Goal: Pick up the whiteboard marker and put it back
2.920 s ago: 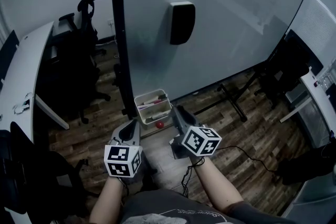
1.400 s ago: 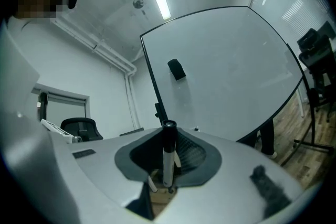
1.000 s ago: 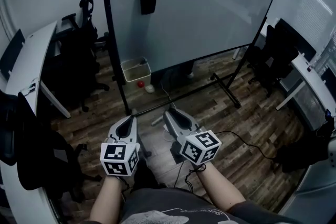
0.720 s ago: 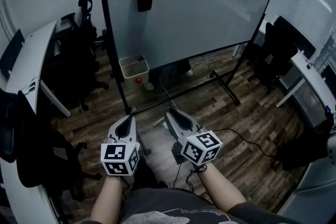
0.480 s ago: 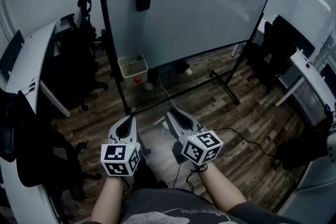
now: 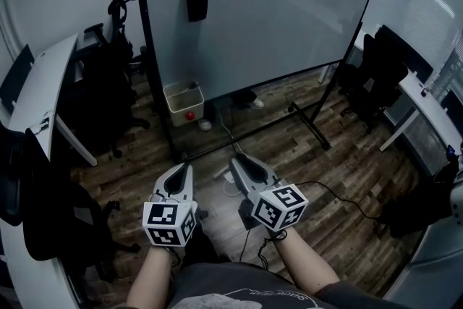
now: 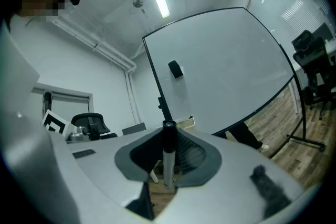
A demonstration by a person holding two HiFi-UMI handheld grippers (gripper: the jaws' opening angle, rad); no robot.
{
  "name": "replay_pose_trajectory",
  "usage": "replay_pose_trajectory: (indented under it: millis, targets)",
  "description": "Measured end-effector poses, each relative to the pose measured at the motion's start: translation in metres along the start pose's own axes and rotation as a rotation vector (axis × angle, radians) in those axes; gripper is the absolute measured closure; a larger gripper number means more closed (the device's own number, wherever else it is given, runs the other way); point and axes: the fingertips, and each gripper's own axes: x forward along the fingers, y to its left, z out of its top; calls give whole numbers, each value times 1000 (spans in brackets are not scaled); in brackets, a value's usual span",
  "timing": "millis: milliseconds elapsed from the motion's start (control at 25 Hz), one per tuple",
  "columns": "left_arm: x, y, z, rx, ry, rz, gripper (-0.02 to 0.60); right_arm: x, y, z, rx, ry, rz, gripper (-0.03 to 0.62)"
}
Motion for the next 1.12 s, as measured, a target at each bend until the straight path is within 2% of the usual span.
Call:
replay_pose_trajectory:
  millis: [560,1120]
  targets:
    - [40,19,23,7,-15,-24,569,44,-19,28,-20,-31,-5,513]
    - [107,84,65,20,-48,-2,568,143,-40,83,-43,-97,23,513]
